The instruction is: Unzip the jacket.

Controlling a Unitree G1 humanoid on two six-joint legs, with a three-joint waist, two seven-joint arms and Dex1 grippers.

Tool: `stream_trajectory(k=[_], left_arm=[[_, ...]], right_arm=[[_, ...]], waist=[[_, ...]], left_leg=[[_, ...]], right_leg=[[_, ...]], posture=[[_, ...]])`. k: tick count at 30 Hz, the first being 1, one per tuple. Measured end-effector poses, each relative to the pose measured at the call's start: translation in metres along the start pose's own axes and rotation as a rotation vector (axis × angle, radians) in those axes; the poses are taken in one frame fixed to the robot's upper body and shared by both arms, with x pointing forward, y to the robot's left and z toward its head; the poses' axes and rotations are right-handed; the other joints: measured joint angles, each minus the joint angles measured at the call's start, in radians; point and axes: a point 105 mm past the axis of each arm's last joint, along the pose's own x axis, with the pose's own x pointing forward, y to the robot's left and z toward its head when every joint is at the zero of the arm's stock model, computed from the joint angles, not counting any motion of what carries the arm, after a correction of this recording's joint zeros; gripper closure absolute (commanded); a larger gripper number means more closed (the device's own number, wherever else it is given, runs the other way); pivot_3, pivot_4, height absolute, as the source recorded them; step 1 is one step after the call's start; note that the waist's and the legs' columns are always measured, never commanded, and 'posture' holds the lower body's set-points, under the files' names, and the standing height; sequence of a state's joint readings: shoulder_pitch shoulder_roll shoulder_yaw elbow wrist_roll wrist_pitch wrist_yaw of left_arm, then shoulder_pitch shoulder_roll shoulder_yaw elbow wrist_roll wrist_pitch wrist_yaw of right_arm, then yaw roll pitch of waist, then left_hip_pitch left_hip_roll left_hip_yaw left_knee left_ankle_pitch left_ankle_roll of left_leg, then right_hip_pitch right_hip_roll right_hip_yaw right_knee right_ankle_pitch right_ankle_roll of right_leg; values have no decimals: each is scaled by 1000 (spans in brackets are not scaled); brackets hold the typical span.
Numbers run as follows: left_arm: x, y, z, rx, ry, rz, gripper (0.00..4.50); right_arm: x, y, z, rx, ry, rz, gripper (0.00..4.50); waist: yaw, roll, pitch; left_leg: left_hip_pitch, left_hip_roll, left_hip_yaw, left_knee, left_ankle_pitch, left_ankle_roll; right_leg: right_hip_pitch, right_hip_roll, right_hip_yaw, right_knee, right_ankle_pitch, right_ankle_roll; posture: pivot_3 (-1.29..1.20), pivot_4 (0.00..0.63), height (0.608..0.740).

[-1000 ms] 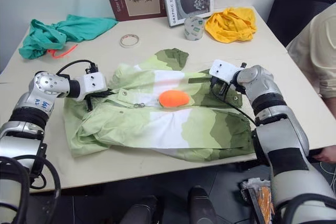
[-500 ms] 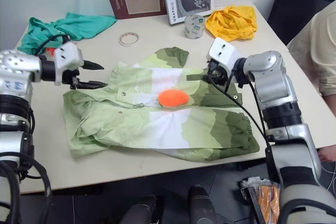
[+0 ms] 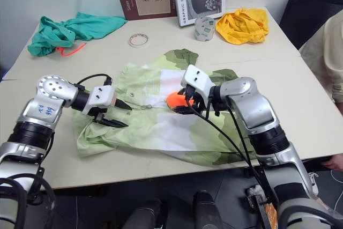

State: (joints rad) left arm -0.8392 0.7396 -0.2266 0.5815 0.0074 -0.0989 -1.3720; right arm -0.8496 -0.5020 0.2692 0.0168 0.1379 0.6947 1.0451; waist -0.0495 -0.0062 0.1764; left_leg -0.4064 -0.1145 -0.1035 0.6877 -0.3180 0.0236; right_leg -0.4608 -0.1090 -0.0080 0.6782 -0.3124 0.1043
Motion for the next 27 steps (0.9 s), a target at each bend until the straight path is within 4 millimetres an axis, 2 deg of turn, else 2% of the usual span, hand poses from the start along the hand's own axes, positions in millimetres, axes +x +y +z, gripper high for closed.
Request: stream_trajectory(k=[3,6,9,13,15,19,26,27], left_arm=[[4,7,0,10,-20,34,1358],[5,14,10,0,-79,56,1358],[-3,16,19,-52,-157,42,1358],[-9,27,27,-21,-153,75,1358],[-8,30,22,4,-102,82,1358],[10,22,-6,-11,11,43,1358],[18,33,-10,27,52,100,1358],[19,34,-10,26,55,111,1541]], right_arm=[[2,-5,-3,5,-3,-22,1226],[2,-7,-5,7,-3,-31,1226],[2,-8,-3,2,-6,-32,1226],[1,-12,2,-7,-12,-41,1226],[2,-15,5,-15,-21,-47,1226],[6,-18,1,2,-21,-49,1226],[11,-20,0,-2,-11,-41,1226],[13,-21,-5,-4,10,-46,1205]], waist=[[1,0,0],[0,0,0],[-5,0,0],[-6,0,0],[-6,0,0],[-6,-1,0],[1,-2,-5],[3,-2,-5]], left_leg=[[0,0,0,0,0,0],[0,0,0,0,0,0],[0,0,0,0,0,0],[0,0,0,2,0,0],[0,0,0,2,0,0],[0,0,0,2,0,0],[1,-1,0,4,0,0],[2,-1,0,5,0,0]], right_leg=[[0,0,-1,1,0,0],[0,-1,-1,1,0,0],[-1,-1,-1,1,0,0],[-1,-1,-1,1,0,0],[-1,-1,-2,1,0,0],[-1,-1,-2,1,0,0],[2,-1,-3,3,0,0],[3,-1,-2,3,0,0]], posture=[[0,150,740],[0,150,740],[0,150,740],[0,150,740],[0,150,740],[0,150,740],[0,150,740],[0,150,740]])
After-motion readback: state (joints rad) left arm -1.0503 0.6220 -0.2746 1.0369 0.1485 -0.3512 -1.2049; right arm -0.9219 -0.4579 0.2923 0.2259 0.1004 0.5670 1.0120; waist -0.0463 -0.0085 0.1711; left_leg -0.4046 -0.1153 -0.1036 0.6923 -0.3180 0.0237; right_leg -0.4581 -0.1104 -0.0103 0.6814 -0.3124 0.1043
